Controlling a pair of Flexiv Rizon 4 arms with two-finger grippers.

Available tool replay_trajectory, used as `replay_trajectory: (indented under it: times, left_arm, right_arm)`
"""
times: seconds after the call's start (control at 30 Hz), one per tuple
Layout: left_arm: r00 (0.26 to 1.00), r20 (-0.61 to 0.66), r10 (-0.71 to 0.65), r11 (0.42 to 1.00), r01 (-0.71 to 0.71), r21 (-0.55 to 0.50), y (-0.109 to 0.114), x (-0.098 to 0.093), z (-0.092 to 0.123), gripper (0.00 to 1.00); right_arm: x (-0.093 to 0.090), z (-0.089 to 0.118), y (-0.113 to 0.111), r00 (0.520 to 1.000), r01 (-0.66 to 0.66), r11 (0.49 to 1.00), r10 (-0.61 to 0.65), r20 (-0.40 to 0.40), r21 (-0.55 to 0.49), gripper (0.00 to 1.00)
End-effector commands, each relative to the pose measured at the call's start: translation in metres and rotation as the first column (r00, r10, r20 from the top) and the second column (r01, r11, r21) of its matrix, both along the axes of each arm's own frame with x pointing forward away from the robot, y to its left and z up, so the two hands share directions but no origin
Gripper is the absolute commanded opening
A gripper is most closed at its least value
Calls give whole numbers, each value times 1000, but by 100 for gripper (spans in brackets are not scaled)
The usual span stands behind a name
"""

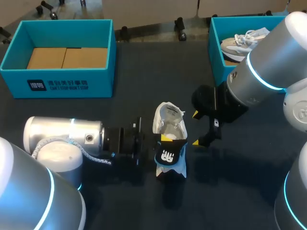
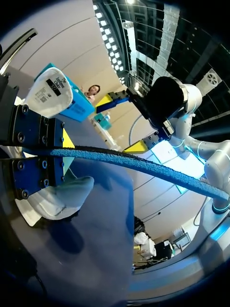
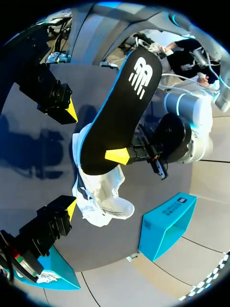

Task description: Take the shoe out of the shoebox, open the shoe tongue, remove and reinsert the insole, then place the shoe into the shoebox

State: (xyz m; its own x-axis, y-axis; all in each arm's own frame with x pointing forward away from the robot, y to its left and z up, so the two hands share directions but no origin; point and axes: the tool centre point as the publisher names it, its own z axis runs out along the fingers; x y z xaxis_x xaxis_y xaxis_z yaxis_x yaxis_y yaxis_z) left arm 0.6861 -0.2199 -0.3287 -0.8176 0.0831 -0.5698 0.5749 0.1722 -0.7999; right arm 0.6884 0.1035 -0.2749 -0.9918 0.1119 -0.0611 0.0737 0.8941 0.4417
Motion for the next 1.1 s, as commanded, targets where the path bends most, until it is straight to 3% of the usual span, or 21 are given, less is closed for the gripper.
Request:
replay_trajectory:
  times: [0.03, 0.53, 0.73, 0.77, 0.8, 0.83, 1.1]
  left_arm:
    - [1000, 2, 4, 1000, -4, 14, -8, 6, -6, 0]
    - [999, 13, 41, 997, -42, 59, -8, 22, -20, 0]
    - [998, 6, 56, 997, -56, 54, -3, 23, -16, 0]
    - [998, 5, 57, 997, -57, 53, -2, 22, -14, 11]
    - [998, 5, 57, 997, -57, 49, -1, 22, -12, 34]
    - [998, 6, 56, 997, -56, 47, -1, 22, -11, 43]
    - [999, -1, 45, 999, -45, 17, 3, 18, 1, 41]
  right_arm:
    - [0, -1, 1, 1000, 0, 1000, 0, 2, 1, 100]
    - [0, -1, 1, 1000, 0, 1000, 0, 2, 1, 100]
    - [0, -1, 1, 1000, 0, 1000, 0, 2, 1, 100]
    - [0, -1, 1, 1000, 0, 1000, 0, 2, 1, 100]
    - [0, -1, 1, 1000, 0, 1000, 0, 2, 1, 100]
    - [0, -1, 1, 1000, 0, 1000, 0, 2, 1, 100]
    - [0, -1, 1, 1000, 0, 1000, 0, 2, 1, 100]
